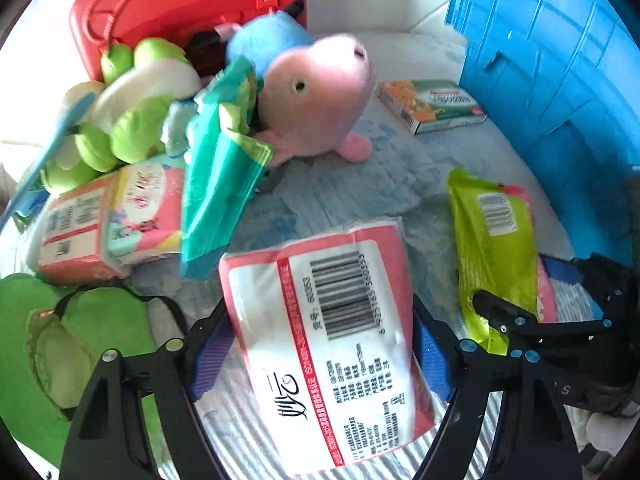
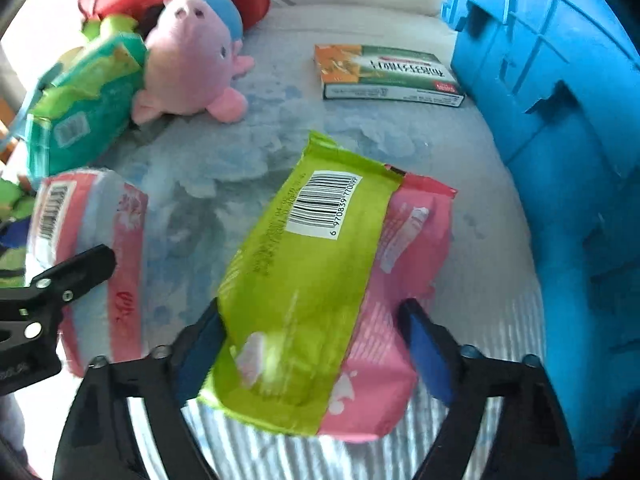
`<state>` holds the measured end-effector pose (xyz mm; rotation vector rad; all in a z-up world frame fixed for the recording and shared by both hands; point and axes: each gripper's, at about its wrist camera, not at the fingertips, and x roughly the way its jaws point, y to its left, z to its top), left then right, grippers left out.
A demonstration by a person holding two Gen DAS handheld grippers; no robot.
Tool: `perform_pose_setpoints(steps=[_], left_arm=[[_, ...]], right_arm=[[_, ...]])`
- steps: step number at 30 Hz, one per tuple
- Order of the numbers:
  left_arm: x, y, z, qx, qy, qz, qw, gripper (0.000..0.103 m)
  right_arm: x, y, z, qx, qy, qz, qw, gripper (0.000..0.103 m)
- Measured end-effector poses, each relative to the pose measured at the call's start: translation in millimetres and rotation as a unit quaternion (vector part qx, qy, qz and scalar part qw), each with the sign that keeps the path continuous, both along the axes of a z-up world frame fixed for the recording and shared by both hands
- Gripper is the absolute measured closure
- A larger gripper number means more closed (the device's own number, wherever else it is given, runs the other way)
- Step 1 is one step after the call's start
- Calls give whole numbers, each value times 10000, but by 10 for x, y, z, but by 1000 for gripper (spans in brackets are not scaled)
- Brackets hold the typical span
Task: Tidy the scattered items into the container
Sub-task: 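Lift the tissue pack with the left tool while the right tool grasps the pink-green wipes pack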
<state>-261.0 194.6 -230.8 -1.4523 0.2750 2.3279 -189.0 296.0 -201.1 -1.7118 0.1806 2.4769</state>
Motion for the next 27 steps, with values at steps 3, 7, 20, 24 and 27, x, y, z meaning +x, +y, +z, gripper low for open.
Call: perform_pose_setpoints(steps=[3,7,20,24,27], left_arm=[[125,-81,74,-4,-15,-55,10000,23],[259,-192,-56,-35,-309,5,9995,23],[198,2,-107,-113,-97,-187,9997,23],[152,14,-189,-100,-212,-215,9995,23],[138,33,-215,-86,-208,-226,9995,22]], right_arm=[[213,-56,88,-85,-188,327,9993,29],[703,8,12,-361,-503,541,9966,0],[430,337,-27,-292,-302,-292,9987,0],[251,314,-271,-76,-492,-234,9985,0],[146,412,-529,-230,-757,-368,9962,0]])
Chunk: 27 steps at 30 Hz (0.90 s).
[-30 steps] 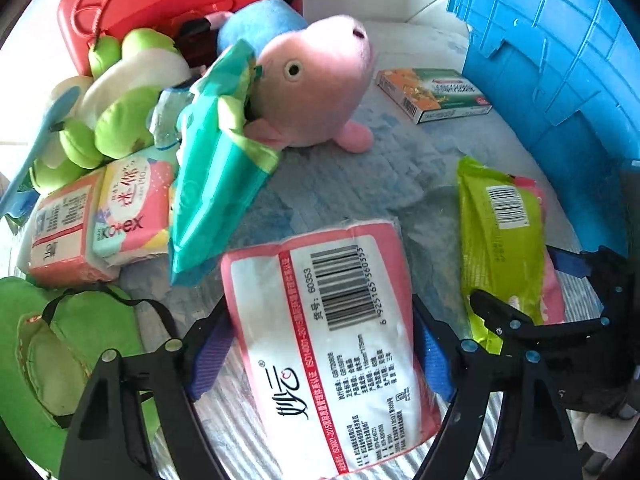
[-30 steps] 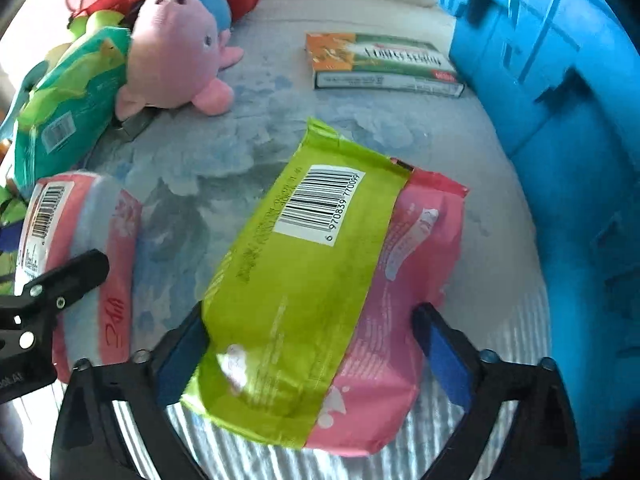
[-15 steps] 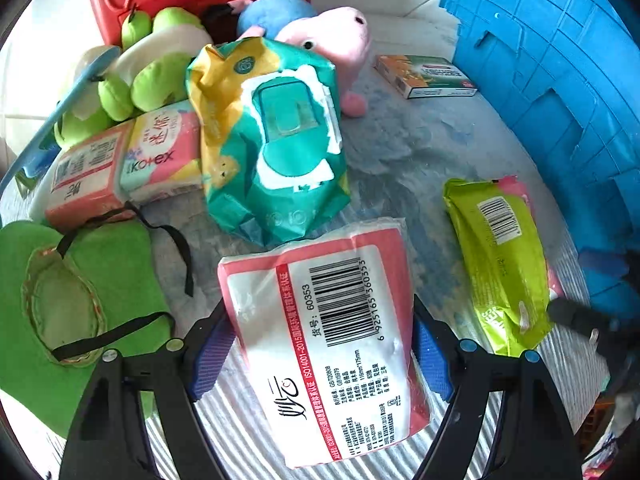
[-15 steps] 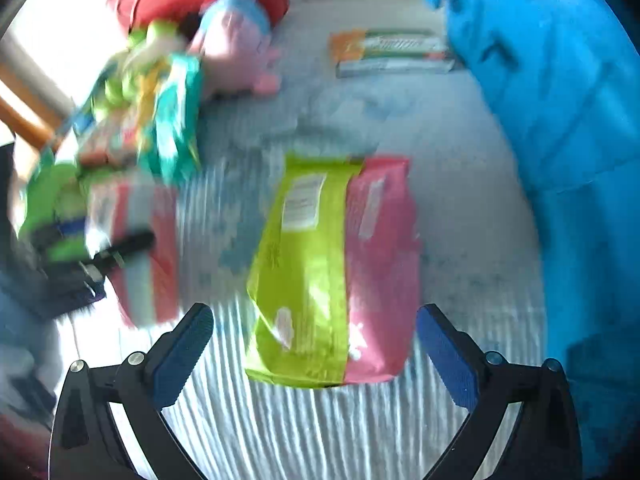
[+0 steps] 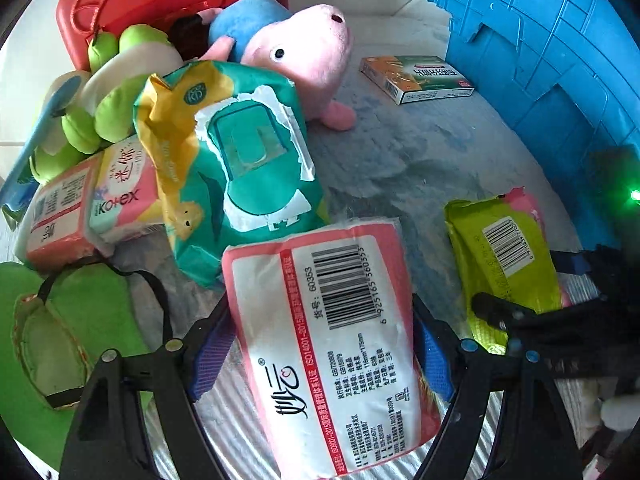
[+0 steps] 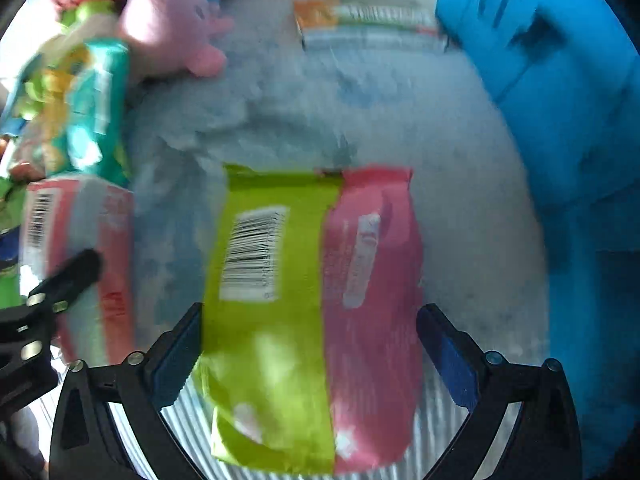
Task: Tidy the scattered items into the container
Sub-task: 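Lift the tissue pack with the left tool while the right tool grasps the pink-green wipes pack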
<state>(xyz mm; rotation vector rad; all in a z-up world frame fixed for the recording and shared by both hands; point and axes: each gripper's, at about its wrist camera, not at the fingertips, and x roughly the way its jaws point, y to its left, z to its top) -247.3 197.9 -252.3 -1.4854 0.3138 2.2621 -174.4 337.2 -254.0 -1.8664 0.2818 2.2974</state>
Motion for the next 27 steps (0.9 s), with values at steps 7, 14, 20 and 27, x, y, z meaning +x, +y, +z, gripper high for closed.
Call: perform_pose_setpoints(steps=[7,14,20,27], left_arm=[[105,17,122,53,150,-5,9999,24],[419,-107,641,91,715,172,9973,24],[771,-290,937,34,977,442,9942,24],[938,-467,733,89,634,864,9942,24]], right_arm=[[49,37,36,47,210,11,9998,7],[312,-110,440,-173,787,266,9964,43],[494,-306,692,-309,987,619,9927,67],[730,-268,638,-411,703,515,9953,0]])
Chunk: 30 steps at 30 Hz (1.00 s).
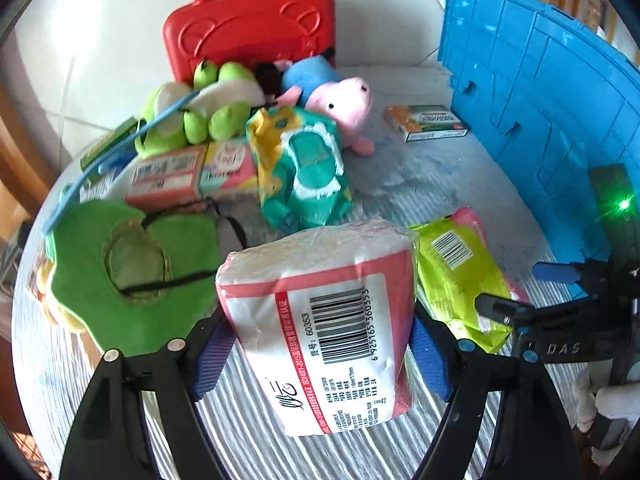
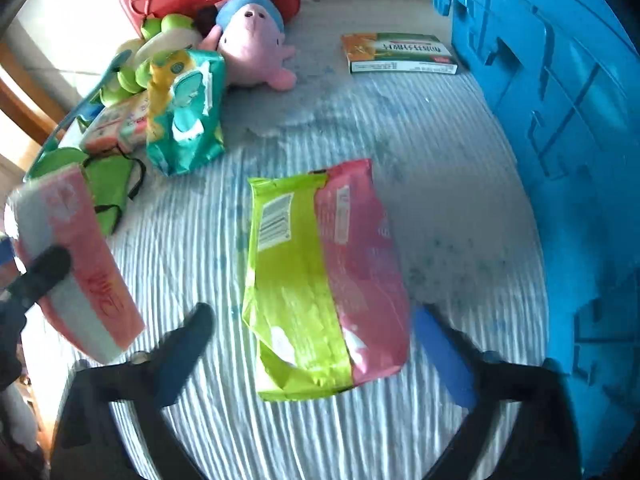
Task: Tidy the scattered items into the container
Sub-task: 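Lift the tissue pack with the left tool while the right tool grasps the pink-green wipes pack, then carry the tissue pack and wipes pack over the blue crate with both tools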
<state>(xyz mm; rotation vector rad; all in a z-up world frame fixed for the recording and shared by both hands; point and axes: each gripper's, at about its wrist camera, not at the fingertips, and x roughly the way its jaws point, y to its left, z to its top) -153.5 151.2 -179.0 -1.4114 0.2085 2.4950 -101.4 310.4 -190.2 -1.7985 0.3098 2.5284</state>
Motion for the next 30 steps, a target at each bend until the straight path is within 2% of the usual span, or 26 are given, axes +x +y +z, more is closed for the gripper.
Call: perform_pose_setpoints(steps=[3,8,13,19,24,25,27,30], left_arm=[[-31,-15,-93,91,2,85,9999,24],[-219,21,-337,34,-88,202,9998,24],[-272,106,-443,-41,-66,130,9999,24],[-255,79,-439,63,-134,175,9997,24],[-212,41,-439,86,-151,252,9995,24],[-189,39,-428,82,-144,262,9995,24],[-150,26,-397,91,-124,289,9995,24],[-75,17,-314,116,-63,344,9993,24]], right_arm=[[-129,-54,-53,256,44,93,9996,0],[-386,-78,-363,565,-360,157,9976,0],[-487,3,-646,330,-600,55,9976,0],[-494,20,-678,419,-470,-90,9980,0],[-447,9,-682,551,-212,189,9981,0],[-440,20,-673,537,-177,194,9982,2],[-390,40,-604,481,-7,127,9988,22],[-317,79,-535,249,103,102,9996,31]])
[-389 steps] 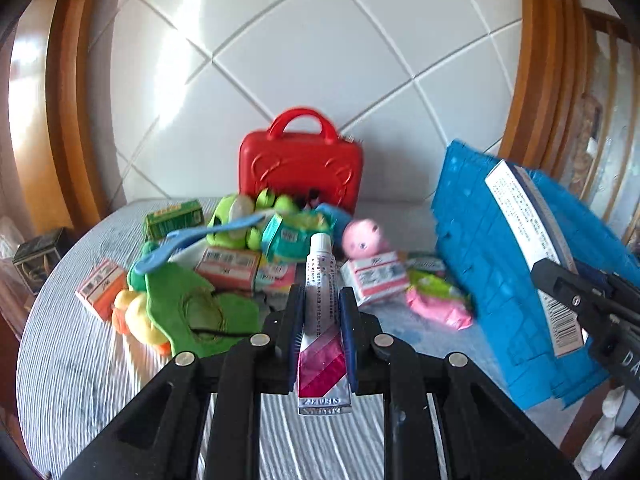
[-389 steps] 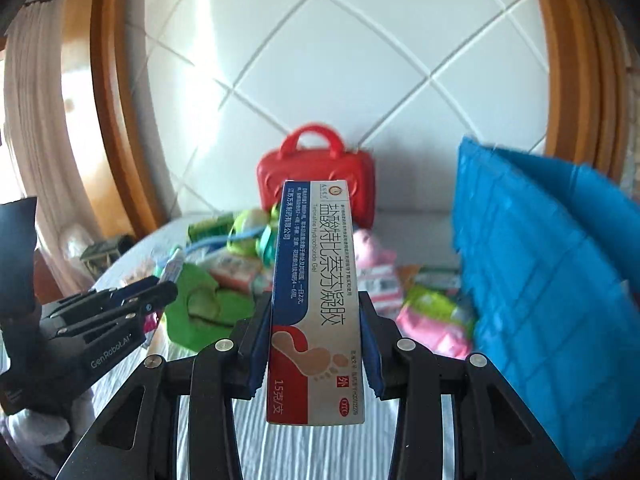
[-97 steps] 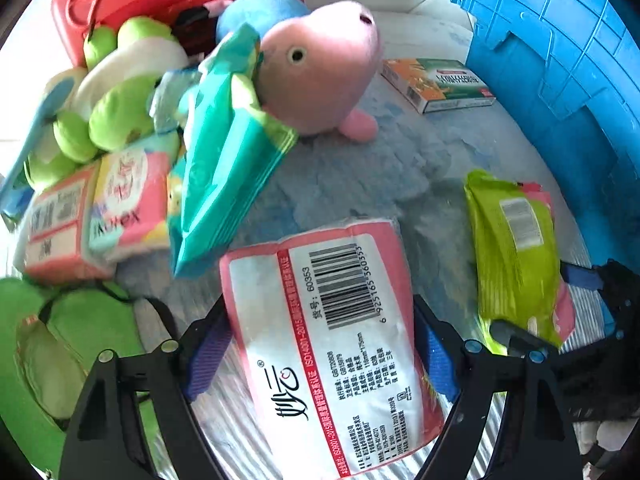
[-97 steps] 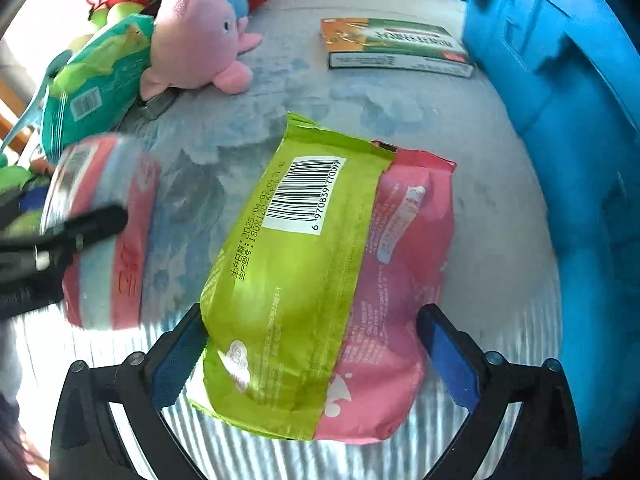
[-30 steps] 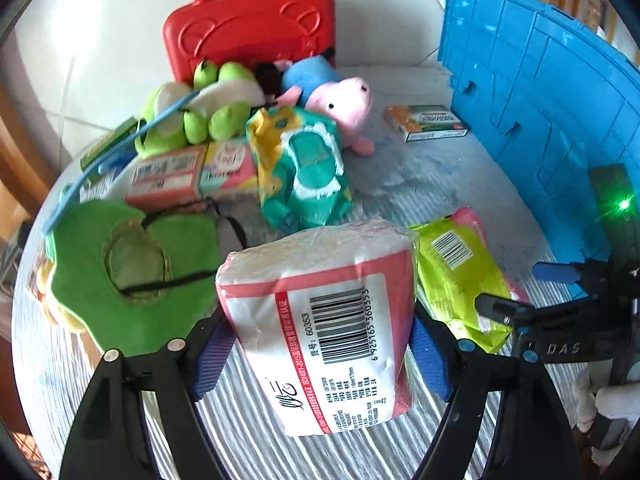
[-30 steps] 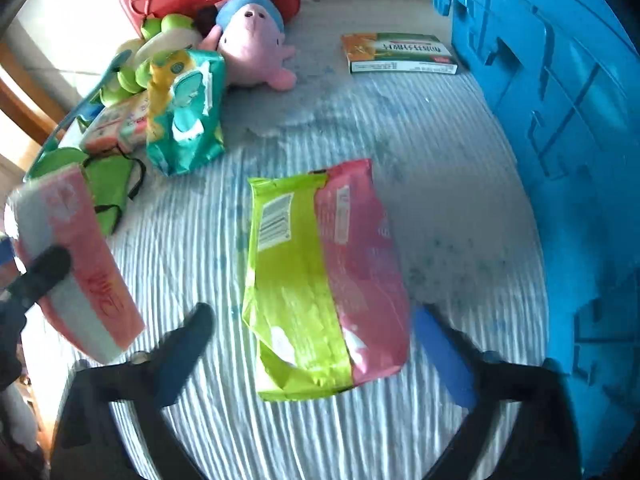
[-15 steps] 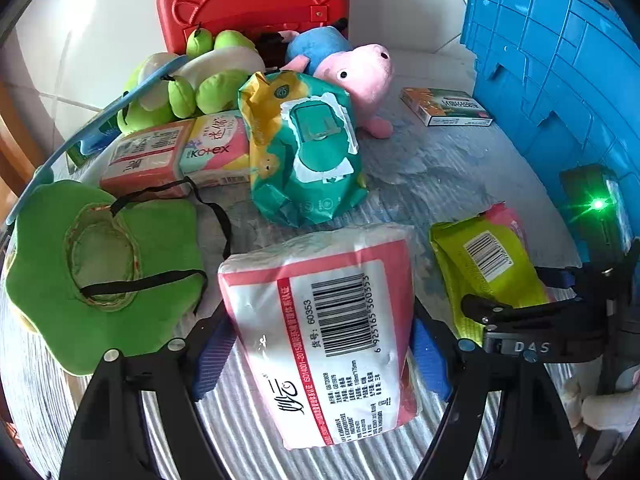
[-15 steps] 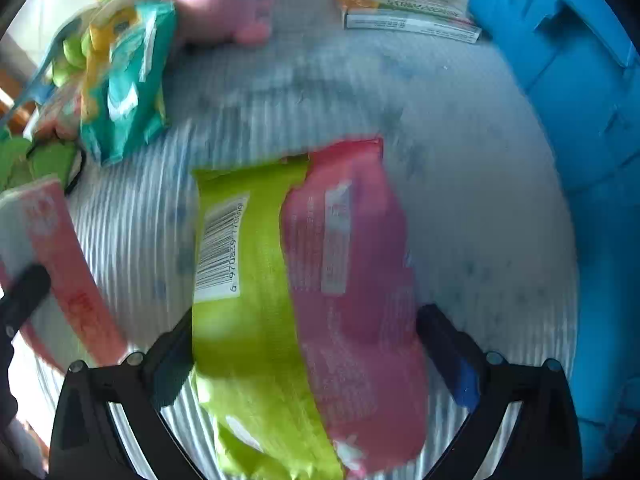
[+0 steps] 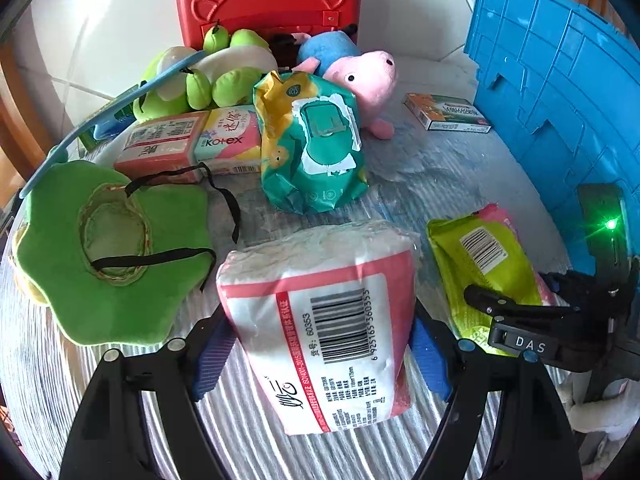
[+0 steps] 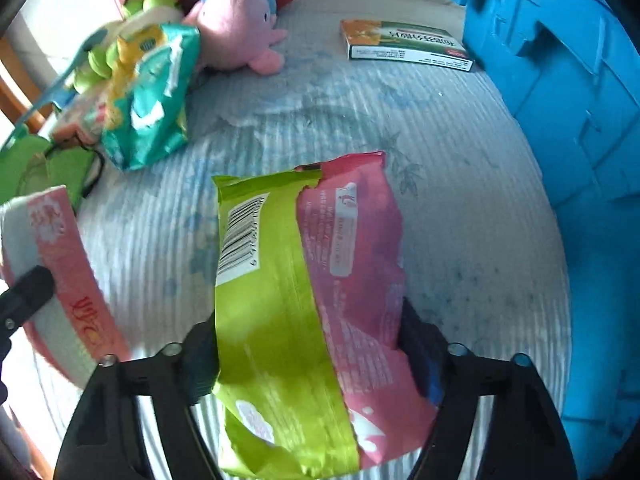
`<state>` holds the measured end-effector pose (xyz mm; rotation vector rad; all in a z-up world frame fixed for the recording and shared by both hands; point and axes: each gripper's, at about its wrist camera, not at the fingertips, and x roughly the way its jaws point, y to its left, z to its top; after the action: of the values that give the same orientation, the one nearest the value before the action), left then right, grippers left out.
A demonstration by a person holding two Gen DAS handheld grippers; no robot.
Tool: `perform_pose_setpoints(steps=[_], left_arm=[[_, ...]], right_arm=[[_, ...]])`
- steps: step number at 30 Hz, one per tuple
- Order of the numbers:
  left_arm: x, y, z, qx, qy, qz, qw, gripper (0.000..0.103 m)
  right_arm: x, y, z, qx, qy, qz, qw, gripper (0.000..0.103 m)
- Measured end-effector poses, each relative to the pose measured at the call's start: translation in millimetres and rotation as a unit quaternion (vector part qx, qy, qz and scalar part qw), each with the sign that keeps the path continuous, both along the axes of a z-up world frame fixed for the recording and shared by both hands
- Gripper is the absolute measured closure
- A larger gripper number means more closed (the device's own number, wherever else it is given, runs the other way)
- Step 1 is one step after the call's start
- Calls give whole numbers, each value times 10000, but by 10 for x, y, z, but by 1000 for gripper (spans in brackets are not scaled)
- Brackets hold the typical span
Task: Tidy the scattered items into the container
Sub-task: 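Carry the tissue pack and wipes pack over the blue crate with both tools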
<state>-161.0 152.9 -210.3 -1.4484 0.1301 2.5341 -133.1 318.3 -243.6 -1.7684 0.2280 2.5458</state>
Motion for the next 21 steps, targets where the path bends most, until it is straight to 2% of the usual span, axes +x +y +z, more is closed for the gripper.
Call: perform_pose_setpoints(steps=[2,5,9,13,18,21], left_arm=[[68,-5,84,-6,89,25,10000,24],[183,-16,268,-5,313,127,9994,24],[398,-17,668,43,833,295,9961,24],[652,-36,1174,70,1484,381,9882,24],[938,-98,1695,215,2075,193,9778,24],[1064,-161,1885,407,2262,62,9732,24]], right_arm=[[61,27,31,-144,49,4,9999,32],[176,27,242,-253,445,125,9986,34],[336,-94,779,-374,1234,448,9906,34],[514,-220,1410,-341,1988,686,9770,34],[785,-302,2042,-503,2677,600,9603,33],[952,-332,2346,-432,2972,428,9529,33]])
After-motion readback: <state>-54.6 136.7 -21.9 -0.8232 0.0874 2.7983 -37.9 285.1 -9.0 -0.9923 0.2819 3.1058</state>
